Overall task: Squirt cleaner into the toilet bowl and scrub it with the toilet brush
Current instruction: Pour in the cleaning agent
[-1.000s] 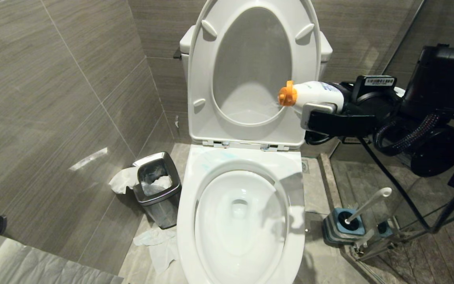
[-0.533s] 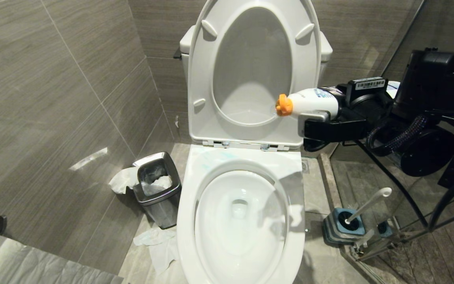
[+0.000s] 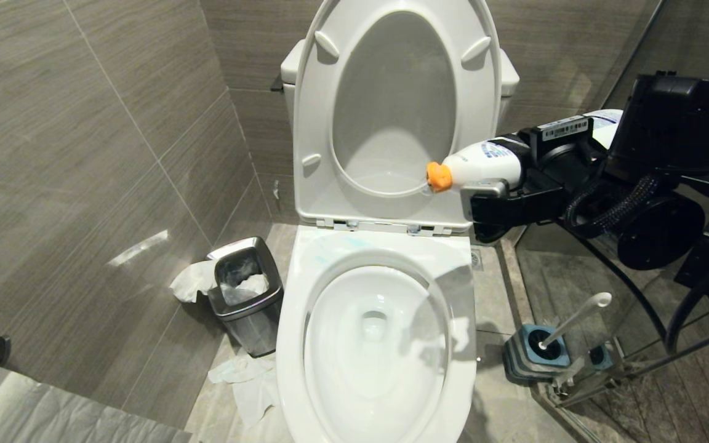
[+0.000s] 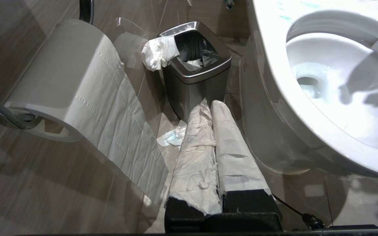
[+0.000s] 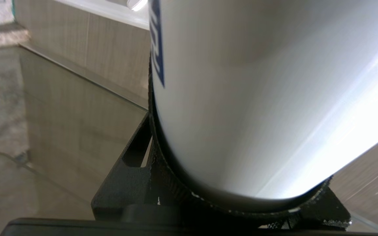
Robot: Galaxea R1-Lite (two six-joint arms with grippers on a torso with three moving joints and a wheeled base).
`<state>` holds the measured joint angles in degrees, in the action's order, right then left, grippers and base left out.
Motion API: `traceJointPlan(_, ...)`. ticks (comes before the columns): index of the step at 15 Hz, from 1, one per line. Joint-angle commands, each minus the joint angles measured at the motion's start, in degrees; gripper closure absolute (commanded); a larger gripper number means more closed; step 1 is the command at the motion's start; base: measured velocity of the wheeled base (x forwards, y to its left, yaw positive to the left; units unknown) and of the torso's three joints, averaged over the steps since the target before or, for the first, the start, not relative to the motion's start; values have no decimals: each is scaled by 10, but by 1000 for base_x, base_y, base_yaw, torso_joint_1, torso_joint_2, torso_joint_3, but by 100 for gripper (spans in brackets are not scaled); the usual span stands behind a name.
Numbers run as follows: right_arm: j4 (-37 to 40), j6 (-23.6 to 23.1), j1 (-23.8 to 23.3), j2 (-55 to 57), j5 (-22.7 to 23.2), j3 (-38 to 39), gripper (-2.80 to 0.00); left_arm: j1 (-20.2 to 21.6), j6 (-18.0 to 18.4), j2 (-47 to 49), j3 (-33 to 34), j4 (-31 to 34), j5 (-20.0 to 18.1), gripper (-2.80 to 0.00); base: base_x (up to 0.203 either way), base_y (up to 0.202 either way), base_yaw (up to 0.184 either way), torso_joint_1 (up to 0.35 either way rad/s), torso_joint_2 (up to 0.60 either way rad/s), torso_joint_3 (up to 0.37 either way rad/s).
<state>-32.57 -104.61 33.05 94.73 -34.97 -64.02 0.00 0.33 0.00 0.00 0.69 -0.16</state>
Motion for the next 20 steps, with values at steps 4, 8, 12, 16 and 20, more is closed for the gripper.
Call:
traceJointPlan(4,-1,-56,5,5,-9,-7,0,0,1,0,0,0,0,0,0,0,0,0,0,0)
traceJointPlan(8,-1,-61,25,17,-27,-23,0,0,1,0,1,0,0,0,0,0,0,0,0,0)
traceJointPlan(12,-1,-60,41,40,-33,-46,0,0,1,0,1,0,-1,0,0,0,0,0,0,0)
traceJointPlan(16,-1,-60,48,59,-36,-66,0,0,1,0,0,0,0,0,0,0,0,0,0,0)
traceJointPlan(20,-1,-60,48,63,-36,-68,0,0,1,0,0,0,-1,0,0,0,0,0,0,0)
